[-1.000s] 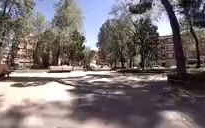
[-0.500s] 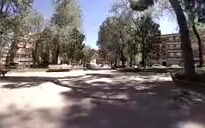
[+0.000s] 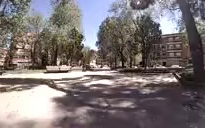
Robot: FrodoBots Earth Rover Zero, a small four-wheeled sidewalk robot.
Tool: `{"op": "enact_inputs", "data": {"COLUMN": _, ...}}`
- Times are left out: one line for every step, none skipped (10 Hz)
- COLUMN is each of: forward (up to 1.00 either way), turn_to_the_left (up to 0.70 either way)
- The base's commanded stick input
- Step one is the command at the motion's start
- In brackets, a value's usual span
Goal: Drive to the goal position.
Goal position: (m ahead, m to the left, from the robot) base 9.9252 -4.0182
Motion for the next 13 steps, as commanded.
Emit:
{"op": "enact_inputs", "data": {"forward": 0.70, "turn_to_the_left": 0.01}}
{"op": "enact_inputs", "data": {"forward": 0.70, "turn_to_the_left": 0.01}}
{"op": "enact_inputs", "data": {"forward": 0.70, "turn_to_the_left": 0.01}}
{"op": "enact_inputs", "data": {"forward": 0.70, "turn_to_the_left": 0.01}}
{"op": "enact_inputs", "data": {"forward": 0.70, "turn_to_the_left": 0.01}}
{"op": "enact_inputs", "data": {"forward": 0.70, "turn_to_the_left": 0.01}}
{"op": "enact_inputs", "data": {"forward": 0.70, "turn_to_the_left": 0.01}}
{"op": "enact_inputs", "data": {"forward": 0.70, "turn_to_the_left": 0.01}}
{"op": "enact_inputs", "data": {"forward": 0.70, "turn_to_the_left": 0.01}}
{"op": "enact_inputs", "data": {"forward": 0.70, "turn_to_the_left": -0.07}}
{"op": "enact_inputs", "data": {"forward": 0.70, "turn_to_the_left": -0.21}}
{"op": "enact_inputs", "data": {"forward": 0.70, "turn_to_the_left": -0.27}}
{"op": "enact_inputs", "data": {"forward": 0.70, "turn_to_the_left": -0.32}}
